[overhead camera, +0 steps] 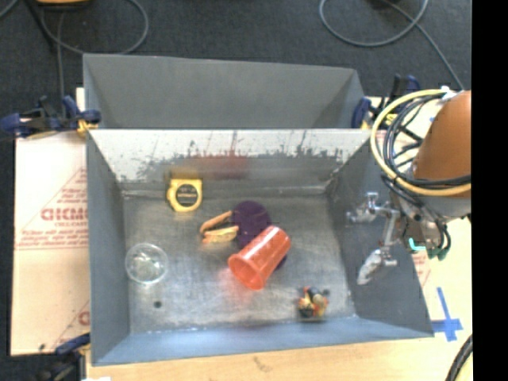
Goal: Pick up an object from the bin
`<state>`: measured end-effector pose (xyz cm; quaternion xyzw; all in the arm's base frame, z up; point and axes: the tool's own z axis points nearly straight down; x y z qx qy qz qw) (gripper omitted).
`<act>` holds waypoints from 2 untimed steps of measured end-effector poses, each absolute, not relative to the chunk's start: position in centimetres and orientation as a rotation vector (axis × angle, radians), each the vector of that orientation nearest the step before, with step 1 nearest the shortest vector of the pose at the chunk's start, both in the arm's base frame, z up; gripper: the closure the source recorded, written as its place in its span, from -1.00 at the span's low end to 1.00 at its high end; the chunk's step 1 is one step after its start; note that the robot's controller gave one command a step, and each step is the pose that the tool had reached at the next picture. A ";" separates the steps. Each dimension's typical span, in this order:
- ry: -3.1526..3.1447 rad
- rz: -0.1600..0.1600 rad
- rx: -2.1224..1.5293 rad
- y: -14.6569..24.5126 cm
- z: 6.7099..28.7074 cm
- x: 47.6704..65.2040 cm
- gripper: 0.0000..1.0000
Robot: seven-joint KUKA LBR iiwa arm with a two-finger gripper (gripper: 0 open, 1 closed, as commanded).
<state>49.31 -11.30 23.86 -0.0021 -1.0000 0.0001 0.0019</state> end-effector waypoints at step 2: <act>-3.150 0.006 0.107 -7.7 19.7 53.5 -1.00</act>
Offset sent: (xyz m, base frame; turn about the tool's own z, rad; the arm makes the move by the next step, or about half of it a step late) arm 0.0934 0.0914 -0.1114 -0.1708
